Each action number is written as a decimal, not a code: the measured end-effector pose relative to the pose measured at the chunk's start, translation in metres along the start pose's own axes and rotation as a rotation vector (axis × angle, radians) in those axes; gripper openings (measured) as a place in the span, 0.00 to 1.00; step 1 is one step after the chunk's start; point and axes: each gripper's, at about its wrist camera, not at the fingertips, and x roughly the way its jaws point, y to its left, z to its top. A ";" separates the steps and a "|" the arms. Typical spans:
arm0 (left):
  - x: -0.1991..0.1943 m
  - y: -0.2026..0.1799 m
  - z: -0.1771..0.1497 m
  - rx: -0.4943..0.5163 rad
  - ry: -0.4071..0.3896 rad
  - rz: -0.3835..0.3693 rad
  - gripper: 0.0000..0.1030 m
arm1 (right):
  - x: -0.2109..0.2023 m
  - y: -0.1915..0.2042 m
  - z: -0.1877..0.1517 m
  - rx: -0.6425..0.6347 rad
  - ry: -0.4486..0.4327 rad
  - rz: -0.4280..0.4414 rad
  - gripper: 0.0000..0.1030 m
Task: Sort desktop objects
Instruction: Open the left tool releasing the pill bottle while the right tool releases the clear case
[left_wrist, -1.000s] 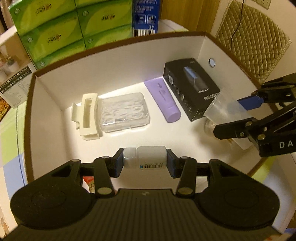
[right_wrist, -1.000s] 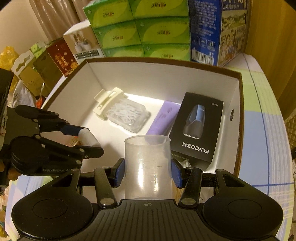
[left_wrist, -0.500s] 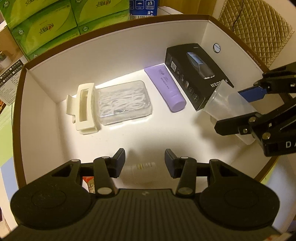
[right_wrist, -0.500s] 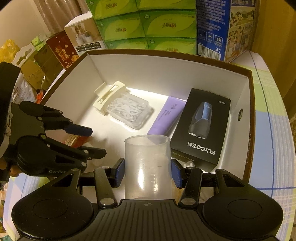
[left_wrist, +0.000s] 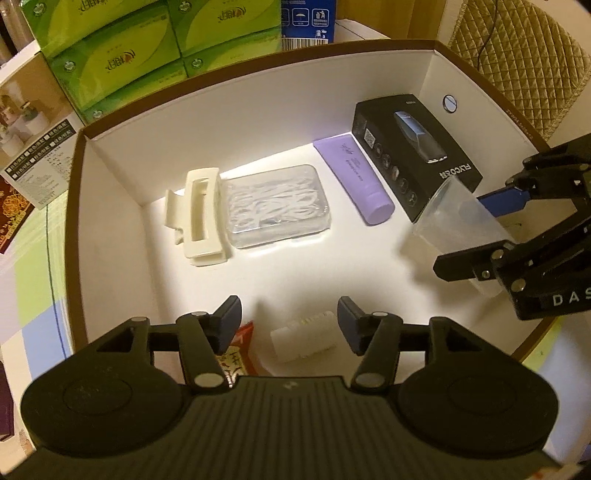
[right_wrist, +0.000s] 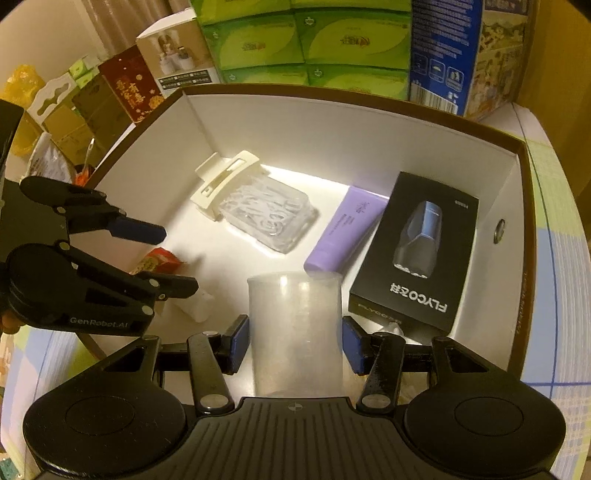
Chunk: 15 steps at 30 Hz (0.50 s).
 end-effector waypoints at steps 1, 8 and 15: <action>0.000 0.000 0.000 0.001 -0.001 0.004 0.55 | 0.000 0.000 0.000 -0.004 -0.007 -0.012 0.63; -0.007 0.000 -0.004 0.008 -0.010 0.017 0.64 | -0.011 -0.003 -0.001 -0.007 -0.026 -0.031 0.81; -0.016 0.005 -0.005 -0.006 -0.018 0.037 0.73 | -0.027 -0.002 -0.006 -0.026 -0.039 -0.042 0.94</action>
